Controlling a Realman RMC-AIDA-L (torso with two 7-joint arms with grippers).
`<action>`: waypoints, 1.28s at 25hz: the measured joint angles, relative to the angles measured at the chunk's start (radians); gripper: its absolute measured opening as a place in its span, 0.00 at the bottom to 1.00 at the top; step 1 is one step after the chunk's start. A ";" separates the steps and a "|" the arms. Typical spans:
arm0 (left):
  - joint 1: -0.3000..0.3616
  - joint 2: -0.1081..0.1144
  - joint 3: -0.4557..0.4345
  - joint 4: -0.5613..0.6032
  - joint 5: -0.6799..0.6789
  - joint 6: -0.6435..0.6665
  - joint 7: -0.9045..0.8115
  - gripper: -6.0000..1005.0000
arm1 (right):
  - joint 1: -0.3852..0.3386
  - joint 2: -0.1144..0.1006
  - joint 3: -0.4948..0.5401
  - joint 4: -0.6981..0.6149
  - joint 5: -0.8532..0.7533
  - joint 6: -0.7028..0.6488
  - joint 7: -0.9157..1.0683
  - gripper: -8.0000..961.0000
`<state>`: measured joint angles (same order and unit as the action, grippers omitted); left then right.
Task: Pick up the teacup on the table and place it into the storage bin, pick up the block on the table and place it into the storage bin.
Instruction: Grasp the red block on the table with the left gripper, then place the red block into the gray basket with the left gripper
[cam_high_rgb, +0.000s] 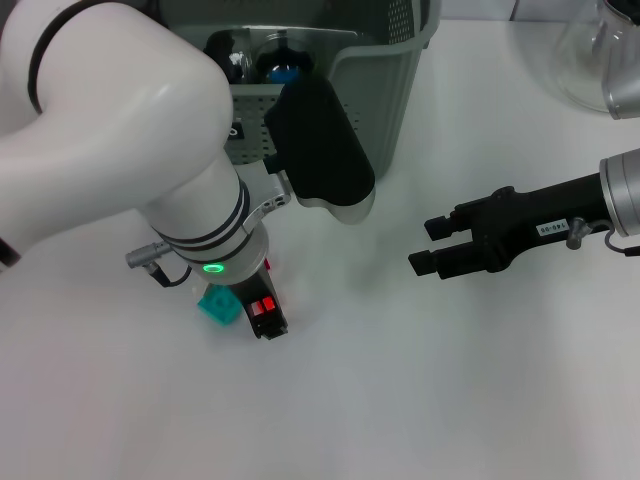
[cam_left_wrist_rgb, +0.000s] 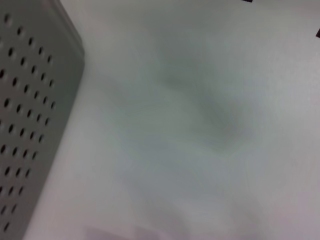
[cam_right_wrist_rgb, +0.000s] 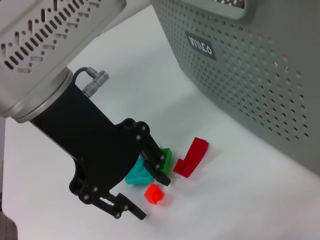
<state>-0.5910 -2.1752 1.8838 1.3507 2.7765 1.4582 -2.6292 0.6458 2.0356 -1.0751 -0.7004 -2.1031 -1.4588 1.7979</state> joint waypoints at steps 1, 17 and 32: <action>0.000 0.000 0.000 -0.001 0.000 0.000 0.000 0.48 | 0.000 0.000 0.000 0.000 0.000 0.000 0.000 0.70; -0.002 0.001 -0.004 -0.010 0.010 0.001 -0.042 0.27 | 0.000 0.000 0.000 0.001 0.000 0.000 -0.002 0.70; 0.147 0.003 -0.403 0.612 -0.368 0.221 -0.014 0.20 | 0.003 0.000 0.000 -0.009 0.000 -0.001 -0.001 0.70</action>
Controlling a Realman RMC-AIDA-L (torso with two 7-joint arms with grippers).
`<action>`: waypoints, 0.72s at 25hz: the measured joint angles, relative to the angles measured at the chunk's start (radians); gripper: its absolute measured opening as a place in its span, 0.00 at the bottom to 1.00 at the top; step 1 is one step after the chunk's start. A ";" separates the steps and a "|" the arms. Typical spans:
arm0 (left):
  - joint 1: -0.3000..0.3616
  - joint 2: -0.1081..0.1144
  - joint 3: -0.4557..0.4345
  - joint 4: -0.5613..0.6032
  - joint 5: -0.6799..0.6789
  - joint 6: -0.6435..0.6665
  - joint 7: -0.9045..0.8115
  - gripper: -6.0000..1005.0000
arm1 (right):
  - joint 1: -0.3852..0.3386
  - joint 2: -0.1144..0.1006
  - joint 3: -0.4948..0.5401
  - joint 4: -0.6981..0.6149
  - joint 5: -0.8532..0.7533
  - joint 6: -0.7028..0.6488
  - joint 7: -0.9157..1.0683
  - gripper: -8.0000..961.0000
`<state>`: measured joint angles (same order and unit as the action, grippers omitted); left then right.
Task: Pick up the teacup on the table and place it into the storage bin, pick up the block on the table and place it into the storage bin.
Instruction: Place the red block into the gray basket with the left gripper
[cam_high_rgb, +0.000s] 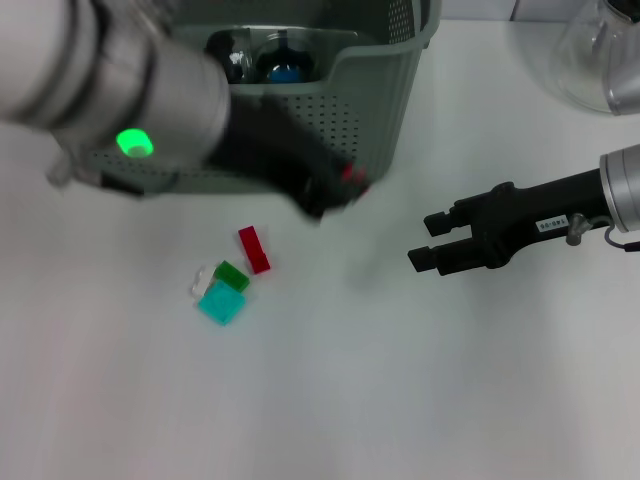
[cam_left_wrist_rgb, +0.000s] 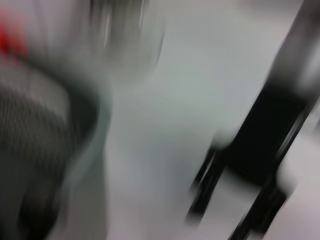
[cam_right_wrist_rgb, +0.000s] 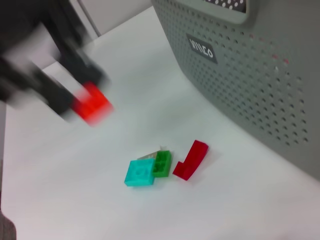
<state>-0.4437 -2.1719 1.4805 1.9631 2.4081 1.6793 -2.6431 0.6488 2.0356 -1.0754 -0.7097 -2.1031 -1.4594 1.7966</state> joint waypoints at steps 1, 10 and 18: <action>-0.010 0.002 -0.058 0.018 -0.062 -0.004 0.013 0.20 | 0.002 0.000 0.000 0.000 0.000 0.001 0.000 0.70; -0.231 0.010 -0.305 -0.212 0.162 -0.234 0.051 0.22 | 0.011 0.006 -0.005 -0.001 0.000 0.001 0.008 0.70; -0.409 0.014 -0.312 -0.627 0.409 -0.370 0.051 0.23 | 0.018 0.006 -0.002 0.005 0.000 0.000 0.010 0.70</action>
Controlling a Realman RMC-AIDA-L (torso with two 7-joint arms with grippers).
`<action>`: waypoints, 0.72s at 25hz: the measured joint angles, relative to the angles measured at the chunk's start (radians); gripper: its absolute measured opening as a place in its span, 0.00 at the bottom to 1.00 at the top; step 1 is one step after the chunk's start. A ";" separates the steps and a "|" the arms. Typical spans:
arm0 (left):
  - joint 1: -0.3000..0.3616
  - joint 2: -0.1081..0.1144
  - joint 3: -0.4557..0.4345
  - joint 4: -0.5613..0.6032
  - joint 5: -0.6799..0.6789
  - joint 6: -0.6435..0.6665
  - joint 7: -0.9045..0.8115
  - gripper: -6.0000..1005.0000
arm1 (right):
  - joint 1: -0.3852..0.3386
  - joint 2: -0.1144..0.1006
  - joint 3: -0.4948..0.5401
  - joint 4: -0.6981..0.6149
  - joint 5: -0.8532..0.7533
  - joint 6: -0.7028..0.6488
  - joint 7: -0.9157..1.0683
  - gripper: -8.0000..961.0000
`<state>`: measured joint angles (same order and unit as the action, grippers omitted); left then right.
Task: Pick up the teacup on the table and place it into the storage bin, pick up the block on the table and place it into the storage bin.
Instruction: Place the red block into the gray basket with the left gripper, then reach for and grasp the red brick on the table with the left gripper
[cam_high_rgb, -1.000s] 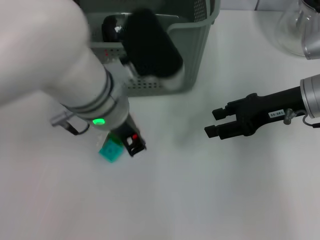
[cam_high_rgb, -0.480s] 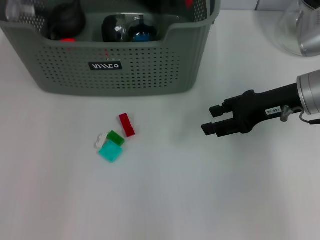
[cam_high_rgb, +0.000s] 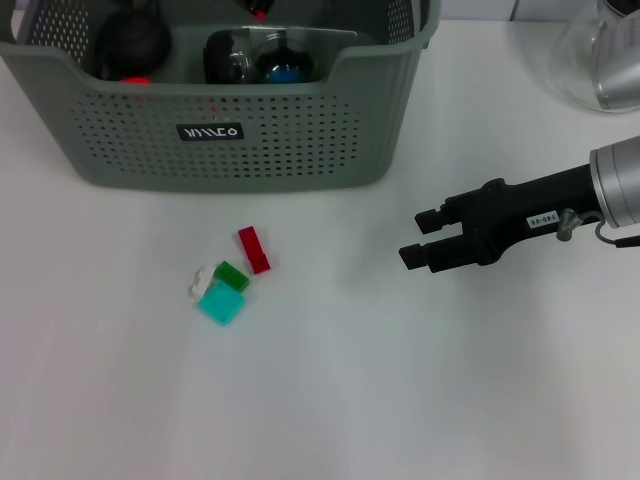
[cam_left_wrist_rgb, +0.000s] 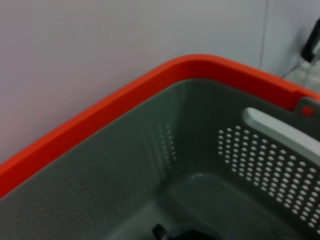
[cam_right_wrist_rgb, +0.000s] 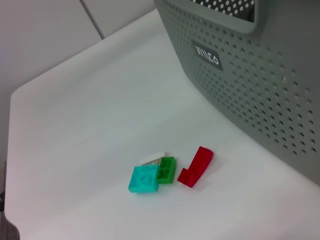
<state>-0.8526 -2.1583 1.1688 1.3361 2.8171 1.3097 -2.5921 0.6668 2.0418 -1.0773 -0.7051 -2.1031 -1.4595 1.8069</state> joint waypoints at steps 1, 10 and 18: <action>-0.004 0.000 0.000 -0.013 0.005 -0.012 0.000 0.24 | 0.000 0.000 0.000 0.000 0.000 0.000 0.000 0.70; 0.024 0.002 -0.033 0.027 0.013 -0.055 0.006 0.45 | -0.005 -0.001 0.002 -0.003 0.000 -0.004 -0.002 0.70; 0.264 0.003 -0.151 0.489 -0.470 0.088 0.134 0.75 | -0.010 -0.004 0.002 0.002 0.000 -0.001 -0.007 0.70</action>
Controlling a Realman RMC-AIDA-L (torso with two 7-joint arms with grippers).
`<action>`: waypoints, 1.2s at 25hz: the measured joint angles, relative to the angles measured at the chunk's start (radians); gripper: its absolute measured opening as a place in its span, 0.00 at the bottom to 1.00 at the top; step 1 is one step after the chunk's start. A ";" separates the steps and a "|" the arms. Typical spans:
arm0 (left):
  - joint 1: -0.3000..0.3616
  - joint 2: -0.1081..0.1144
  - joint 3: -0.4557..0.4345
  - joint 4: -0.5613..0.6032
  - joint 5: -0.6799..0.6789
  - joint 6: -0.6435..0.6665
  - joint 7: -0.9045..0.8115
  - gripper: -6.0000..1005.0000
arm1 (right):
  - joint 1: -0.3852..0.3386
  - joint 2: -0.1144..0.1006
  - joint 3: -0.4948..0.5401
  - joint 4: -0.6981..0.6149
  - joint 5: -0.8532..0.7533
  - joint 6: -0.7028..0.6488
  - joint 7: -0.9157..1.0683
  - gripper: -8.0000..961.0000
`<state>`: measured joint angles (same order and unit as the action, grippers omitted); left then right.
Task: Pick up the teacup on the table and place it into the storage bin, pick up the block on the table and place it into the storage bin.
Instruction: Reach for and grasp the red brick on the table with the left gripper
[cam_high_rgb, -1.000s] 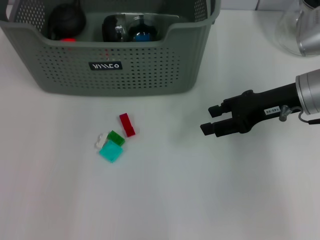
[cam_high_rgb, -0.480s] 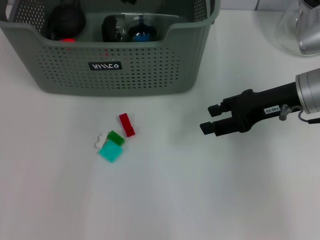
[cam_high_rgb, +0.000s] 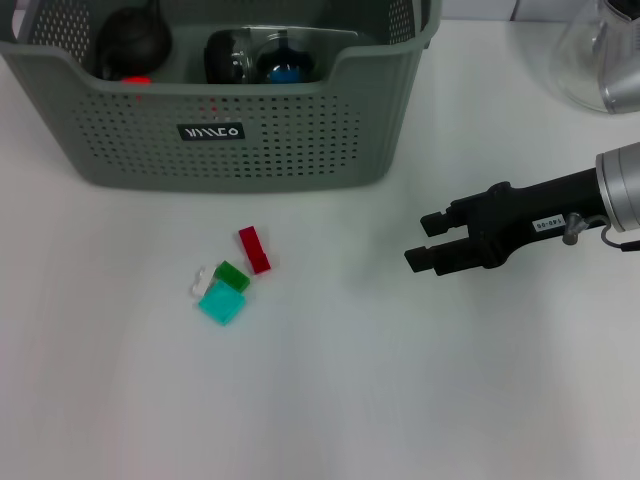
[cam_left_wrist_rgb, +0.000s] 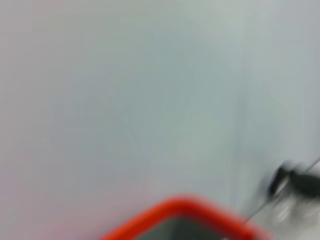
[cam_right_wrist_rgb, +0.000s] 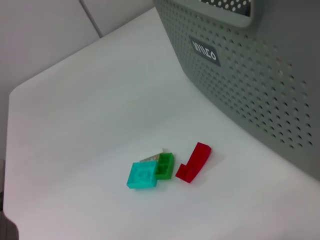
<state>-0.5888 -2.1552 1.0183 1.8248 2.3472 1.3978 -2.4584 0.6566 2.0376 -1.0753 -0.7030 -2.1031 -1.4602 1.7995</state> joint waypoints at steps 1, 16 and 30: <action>0.034 0.000 -0.019 0.046 -0.095 0.028 0.040 0.77 | 0.000 0.000 0.000 0.000 0.000 0.001 0.000 0.70; 0.252 -0.015 0.102 0.055 -0.456 0.538 0.349 0.82 | -0.001 0.001 0.000 0.002 0.000 0.009 0.005 0.70; 0.131 -0.017 0.506 -0.309 0.130 0.187 0.245 0.83 | -0.012 0.004 -0.001 0.011 0.000 0.009 0.019 0.70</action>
<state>-0.4578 -2.1720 1.5246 1.5158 2.4774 1.5843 -2.2132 0.6442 2.0419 -1.0761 -0.6923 -2.1030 -1.4508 1.8185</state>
